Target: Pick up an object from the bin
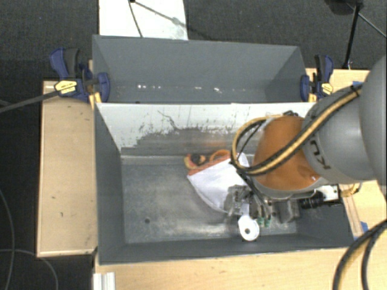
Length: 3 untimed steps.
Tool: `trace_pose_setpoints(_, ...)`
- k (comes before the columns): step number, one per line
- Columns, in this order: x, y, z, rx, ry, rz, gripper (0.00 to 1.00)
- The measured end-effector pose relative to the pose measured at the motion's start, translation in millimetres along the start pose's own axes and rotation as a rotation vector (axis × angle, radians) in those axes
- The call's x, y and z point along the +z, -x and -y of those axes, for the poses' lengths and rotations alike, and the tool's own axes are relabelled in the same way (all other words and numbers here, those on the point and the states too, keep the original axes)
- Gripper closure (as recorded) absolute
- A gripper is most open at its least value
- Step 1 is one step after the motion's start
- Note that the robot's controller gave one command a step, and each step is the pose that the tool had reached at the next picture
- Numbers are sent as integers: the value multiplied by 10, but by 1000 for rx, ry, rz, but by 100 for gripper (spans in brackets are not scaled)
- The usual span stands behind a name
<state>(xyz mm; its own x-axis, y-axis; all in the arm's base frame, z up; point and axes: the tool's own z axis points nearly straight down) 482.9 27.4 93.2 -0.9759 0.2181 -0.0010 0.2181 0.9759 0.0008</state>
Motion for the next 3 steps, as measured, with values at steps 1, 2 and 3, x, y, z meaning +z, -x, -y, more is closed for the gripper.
trace_pose_setpoints(1,-116,-7,2,-2,-1,-3,100)
trace_pose_setpoints(2,-252,-4,2,-2,0,-1,100)
trace_pose_setpoints(3,-392,-13,4,-4,-2,-6,100)
